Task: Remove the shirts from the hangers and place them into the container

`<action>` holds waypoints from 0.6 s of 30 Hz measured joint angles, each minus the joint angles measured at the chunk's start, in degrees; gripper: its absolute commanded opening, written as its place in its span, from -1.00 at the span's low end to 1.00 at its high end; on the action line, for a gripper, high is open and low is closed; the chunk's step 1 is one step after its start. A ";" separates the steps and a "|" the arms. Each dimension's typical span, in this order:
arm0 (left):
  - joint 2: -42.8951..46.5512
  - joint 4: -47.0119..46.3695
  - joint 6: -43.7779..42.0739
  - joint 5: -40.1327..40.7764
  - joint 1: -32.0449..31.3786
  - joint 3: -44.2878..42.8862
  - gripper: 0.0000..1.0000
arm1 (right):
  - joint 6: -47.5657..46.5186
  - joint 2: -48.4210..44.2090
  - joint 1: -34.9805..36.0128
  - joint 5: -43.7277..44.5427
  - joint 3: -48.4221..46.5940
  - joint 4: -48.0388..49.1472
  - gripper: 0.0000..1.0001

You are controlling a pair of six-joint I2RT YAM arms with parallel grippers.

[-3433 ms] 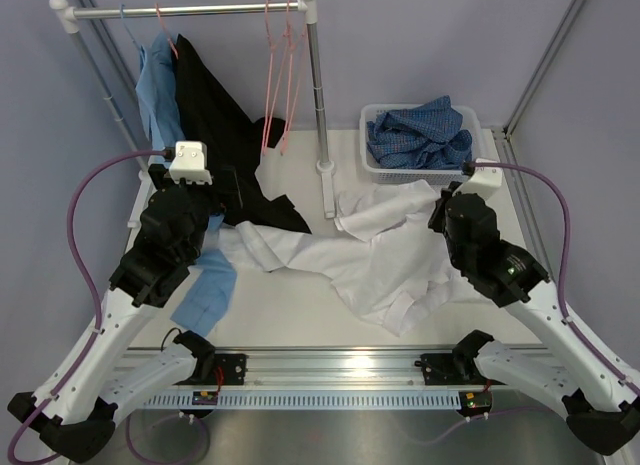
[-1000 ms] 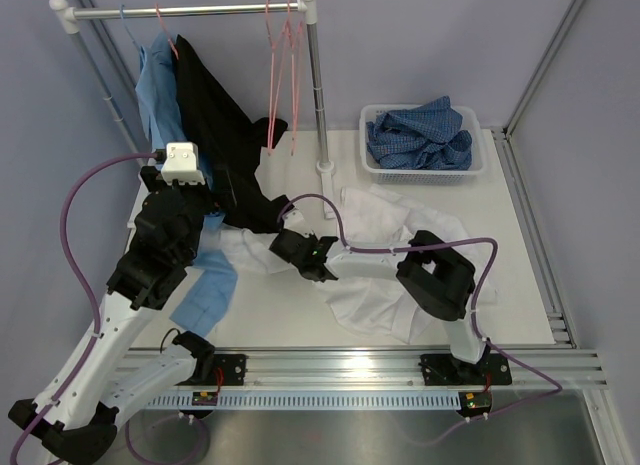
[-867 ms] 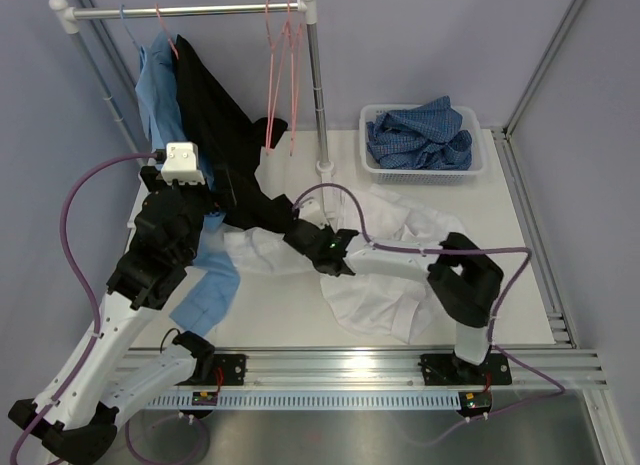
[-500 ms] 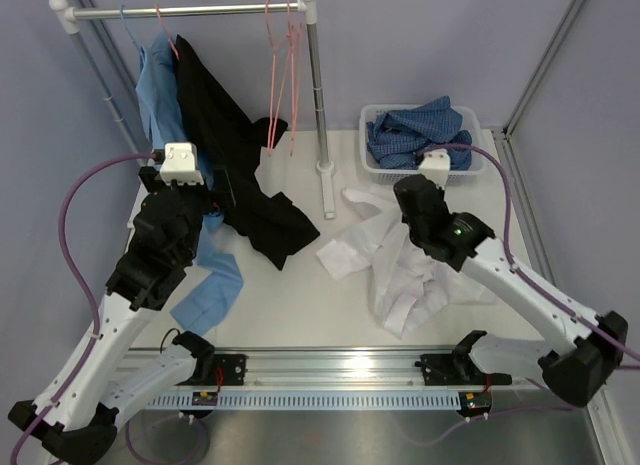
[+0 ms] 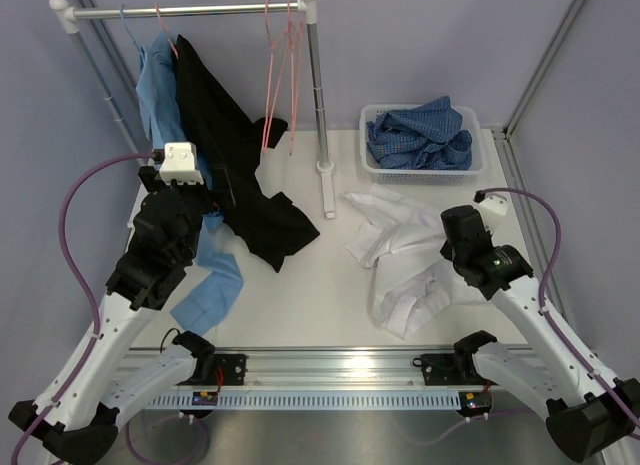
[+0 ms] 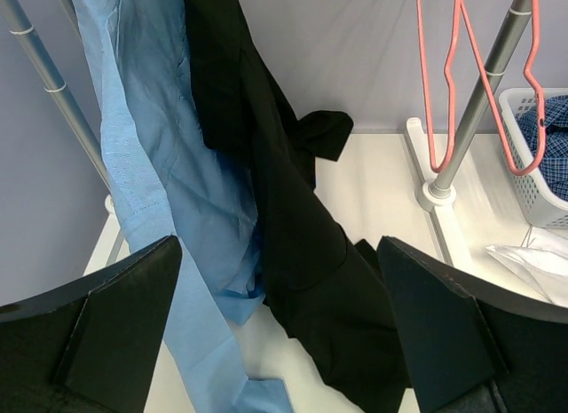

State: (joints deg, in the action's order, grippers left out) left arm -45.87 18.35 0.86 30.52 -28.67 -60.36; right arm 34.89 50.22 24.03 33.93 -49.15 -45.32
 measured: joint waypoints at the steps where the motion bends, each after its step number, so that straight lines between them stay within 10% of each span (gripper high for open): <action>1: 0.00 -0.02 0.00 0.00 0.00 0.02 0.98 | 1.05 0.37 -0.20 -1.36 0.57 0.02 -0.49; 5: 0.00 0.00 0.00 -0.02 0.00 0.02 0.98 | 6.56 0.04 -0.46 -8.26 6.05 1.29 -0.24; 10: 0.02 0.00 0.00 -0.07 0.00 0.00 0.98 | 14.45 -1.42 -0.83 -12.70 14.08 3.98 0.94; 18: 0.02 -0.02 0.00 -0.33 0.00 0.00 0.98 | 18.73 -0.42 -2.43 -11.43 15.02 5.70 0.99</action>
State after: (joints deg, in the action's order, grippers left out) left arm -45.84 18.33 0.86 30.20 -28.67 -60.36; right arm 53.63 49.80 21.61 22.50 -34.13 -39.62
